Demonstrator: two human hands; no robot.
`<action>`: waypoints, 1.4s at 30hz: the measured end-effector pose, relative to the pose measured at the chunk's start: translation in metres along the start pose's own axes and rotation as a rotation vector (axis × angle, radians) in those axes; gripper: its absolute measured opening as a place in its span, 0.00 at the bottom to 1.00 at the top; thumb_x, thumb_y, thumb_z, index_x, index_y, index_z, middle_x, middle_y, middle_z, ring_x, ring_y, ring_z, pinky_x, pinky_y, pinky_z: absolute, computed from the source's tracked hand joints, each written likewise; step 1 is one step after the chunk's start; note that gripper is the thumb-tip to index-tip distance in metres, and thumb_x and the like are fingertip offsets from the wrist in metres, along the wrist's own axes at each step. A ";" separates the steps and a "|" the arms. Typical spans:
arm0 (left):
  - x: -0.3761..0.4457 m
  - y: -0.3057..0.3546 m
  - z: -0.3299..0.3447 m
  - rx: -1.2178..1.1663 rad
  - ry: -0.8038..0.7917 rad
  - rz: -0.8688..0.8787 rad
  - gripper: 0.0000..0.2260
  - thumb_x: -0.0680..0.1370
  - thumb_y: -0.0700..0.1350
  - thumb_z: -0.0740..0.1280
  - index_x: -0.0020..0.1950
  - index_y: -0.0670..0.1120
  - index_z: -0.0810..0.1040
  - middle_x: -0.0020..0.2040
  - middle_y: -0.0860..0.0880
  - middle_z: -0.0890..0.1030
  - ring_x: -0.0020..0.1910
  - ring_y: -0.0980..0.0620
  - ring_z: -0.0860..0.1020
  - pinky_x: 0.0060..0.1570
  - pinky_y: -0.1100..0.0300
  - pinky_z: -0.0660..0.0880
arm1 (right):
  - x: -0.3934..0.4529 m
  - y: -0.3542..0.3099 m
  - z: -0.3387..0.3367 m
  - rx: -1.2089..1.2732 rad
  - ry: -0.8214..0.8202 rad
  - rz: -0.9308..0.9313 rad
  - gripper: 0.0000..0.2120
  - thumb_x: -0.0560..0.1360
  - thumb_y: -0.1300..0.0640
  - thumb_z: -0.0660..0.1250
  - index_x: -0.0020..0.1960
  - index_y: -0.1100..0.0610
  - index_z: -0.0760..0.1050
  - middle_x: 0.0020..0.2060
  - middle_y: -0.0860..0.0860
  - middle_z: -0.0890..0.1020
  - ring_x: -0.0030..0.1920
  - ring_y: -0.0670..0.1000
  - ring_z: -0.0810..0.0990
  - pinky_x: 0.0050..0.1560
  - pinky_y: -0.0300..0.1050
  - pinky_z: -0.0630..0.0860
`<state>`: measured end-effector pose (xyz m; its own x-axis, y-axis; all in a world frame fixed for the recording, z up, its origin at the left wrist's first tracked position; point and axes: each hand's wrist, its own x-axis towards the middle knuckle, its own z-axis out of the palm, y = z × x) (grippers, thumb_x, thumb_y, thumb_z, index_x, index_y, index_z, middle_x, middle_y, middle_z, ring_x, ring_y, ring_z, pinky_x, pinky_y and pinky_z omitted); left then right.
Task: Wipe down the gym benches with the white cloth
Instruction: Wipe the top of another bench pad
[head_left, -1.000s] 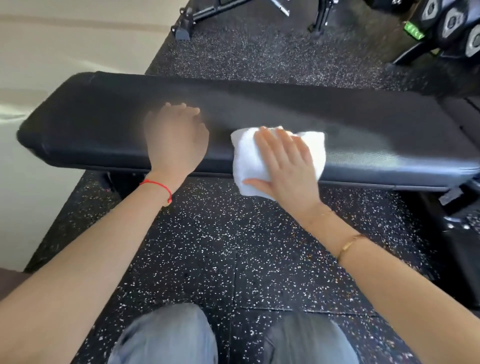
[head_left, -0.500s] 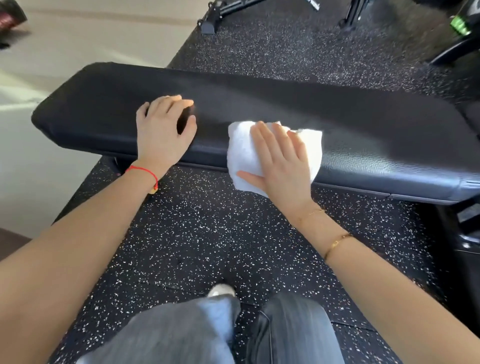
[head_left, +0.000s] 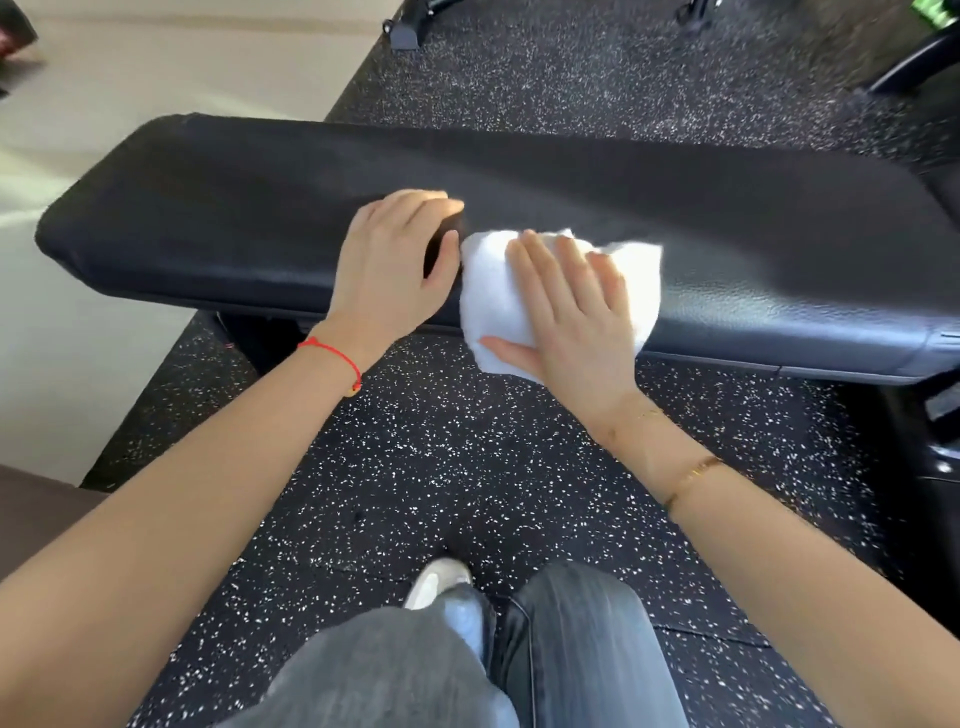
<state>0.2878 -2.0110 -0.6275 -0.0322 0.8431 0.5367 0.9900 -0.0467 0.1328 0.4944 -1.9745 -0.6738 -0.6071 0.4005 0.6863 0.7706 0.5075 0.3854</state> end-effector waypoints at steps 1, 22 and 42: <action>0.003 0.004 0.002 0.000 -0.007 0.002 0.18 0.81 0.48 0.55 0.66 0.45 0.77 0.65 0.48 0.79 0.67 0.49 0.74 0.66 0.55 0.67 | -0.003 0.003 0.001 -0.006 0.010 -0.021 0.39 0.76 0.29 0.60 0.73 0.59 0.71 0.70 0.53 0.75 0.69 0.56 0.74 0.69 0.54 0.68; 0.008 0.006 0.014 0.036 0.005 0.013 0.18 0.80 0.48 0.55 0.65 0.47 0.77 0.65 0.49 0.78 0.67 0.49 0.73 0.65 0.52 0.69 | -0.061 0.074 -0.003 0.068 0.031 0.189 0.41 0.75 0.28 0.61 0.74 0.57 0.68 0.72 0.53 0.73 0.73 0.57 0.70 0.75 0.53 0.60; 0.007 0.010 0.016 0.043 0.015 0.001 0.18 0.81 0.51 0.54 0.65 0.46 0.76 0.65 0.48 0.78 0.66 0.48 0.74 0.65 0.51 0.69 | -0.046 0.034 -0.001 0.005 -0.080 0.114 0.38 0.80 0.34 0.55 0.81 0.57 0.52 0.78 0.58 0.62 0.78 0.59 0.58 0.79 0.55 0.46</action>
<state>0.2994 -1.9972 -0.6357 -0.0326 0.8347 0.5498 0.9950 -0.0247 0.0965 0.5490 -1.9764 -0.6917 -0.5292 0.5150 0.6744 0.8346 0.4593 0.3042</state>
